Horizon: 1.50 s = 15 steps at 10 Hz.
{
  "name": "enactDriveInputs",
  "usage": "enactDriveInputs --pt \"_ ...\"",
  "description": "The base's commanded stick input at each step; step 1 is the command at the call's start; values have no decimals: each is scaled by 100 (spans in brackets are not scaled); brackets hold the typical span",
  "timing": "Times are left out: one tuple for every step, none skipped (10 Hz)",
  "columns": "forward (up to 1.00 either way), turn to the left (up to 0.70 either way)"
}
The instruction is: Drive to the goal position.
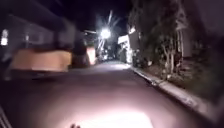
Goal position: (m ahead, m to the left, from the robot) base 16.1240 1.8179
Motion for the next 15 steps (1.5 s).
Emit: enactDriveInputs --pt "100 0" --pt "100 0" --pt "100 0" --pt "100 0" --pt "100 0" --pt "100 0" --pt "100 0" --pt "100 0" --pt "100 0" --pt "100 0" --pt "100 0" --pt "100 0" --pt "100 0" --pt "100 0" --pt "100 0"
